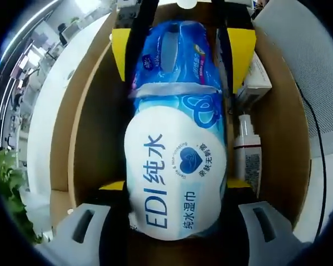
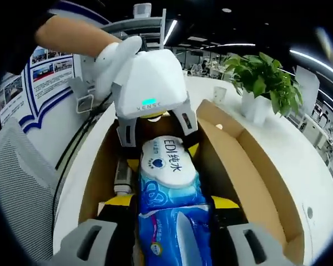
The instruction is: Operate the shoe box by opening the lid, removing the specified soft item, and placing it in the target area until the item is outside and the box remains undamaged.
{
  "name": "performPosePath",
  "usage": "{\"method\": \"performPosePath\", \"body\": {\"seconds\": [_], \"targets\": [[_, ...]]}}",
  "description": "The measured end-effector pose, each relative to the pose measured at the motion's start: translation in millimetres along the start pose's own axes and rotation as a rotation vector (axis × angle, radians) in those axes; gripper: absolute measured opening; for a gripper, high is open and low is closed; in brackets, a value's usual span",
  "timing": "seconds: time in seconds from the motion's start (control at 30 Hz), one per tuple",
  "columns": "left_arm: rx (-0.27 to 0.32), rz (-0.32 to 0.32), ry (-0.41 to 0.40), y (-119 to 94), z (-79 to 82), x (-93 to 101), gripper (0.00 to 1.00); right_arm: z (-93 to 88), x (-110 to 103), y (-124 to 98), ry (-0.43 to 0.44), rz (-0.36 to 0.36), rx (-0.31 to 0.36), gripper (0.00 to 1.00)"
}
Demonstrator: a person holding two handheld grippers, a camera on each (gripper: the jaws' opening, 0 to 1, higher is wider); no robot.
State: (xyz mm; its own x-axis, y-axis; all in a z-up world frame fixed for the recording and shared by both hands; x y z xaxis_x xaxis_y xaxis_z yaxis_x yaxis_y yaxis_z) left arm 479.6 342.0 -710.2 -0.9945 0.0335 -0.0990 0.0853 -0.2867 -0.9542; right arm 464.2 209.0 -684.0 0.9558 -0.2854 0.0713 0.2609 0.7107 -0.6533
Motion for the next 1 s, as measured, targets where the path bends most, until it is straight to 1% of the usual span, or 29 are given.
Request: {"method": "performPosePath", "body": {"seconds": [0.1, 0.3, 0.43, 0.53, 0.57, 0.67, 0.77, 0.9, 1.0], "targets": [[-0.004, -0.018, -0.002, 1.5, -1.9, -3.2, 0.67, 0.4, 1.6, 9.5, 0.005, 0.005, -0.011, 0.47], [0.003, -0.026, 0.007, 2.2, -3.2, -3.8, 0.67, 3.5, -3.4, 26.9, 0.029, 0.033, -0.025, 0.49], [0.003, -0.028, 0.008, 2.5, -2.9, -3.3, 0.68, 4.4, -4.8, 36.4, 0.023, 0.022, -0.024, 0.50], [-0.001, -0.054, 0.007, 4.7, -2.8, -4.4, 0.68, 3.6, -5.5, 41.0, 0.014, 0.022, -0.033, 0.51], [-0.003, -0.071, 0.010, 5.8, -2.2, -5.1, 0.69, 3.2, -4.5, 43.5, 0.015, 0.022, -0.036, 0.51], [0.000, -0.088, 0.008, 7.2, -2.3, -7.1, 0.68, 2.1, -2.9, 46.1, 0.014, 0.030, -0.037, 0.51], [0.005, -0.095, 0.008, 6.7, -0.2, -4.2, 0.68, 1.2, -2.7, 47.2, 0.005, 0.036, -0.033, 0.51], [0.004, -0.094, 0.010, 6.1, 1.8, -1.4, 0.68, 0.4, -3.7, 47.0, -0.008, 0.030, -0.022, 0.47], [-0.001, -0.085, 0.012, 5.1, 3.1, 0.6, 0.68, 0.1, -5.4, 44.9, -0.019, 0.021, -0.001, 0.45]]}}
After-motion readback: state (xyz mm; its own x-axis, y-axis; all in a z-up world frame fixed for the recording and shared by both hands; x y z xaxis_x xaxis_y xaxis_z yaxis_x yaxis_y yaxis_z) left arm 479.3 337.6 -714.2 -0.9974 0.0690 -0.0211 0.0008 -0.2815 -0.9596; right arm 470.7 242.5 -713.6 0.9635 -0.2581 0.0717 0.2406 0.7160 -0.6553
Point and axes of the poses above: the point that each gripper's makers call its tool centre point, and the gripper's own axes: y roughly forward along the fingers, x roughly to its right, z roughly out of its top, the point moved 8 cm from there along -y, roughly backward along the fingers, and after that the axes turned 4 degrees about -z, right-handed, at the moved point
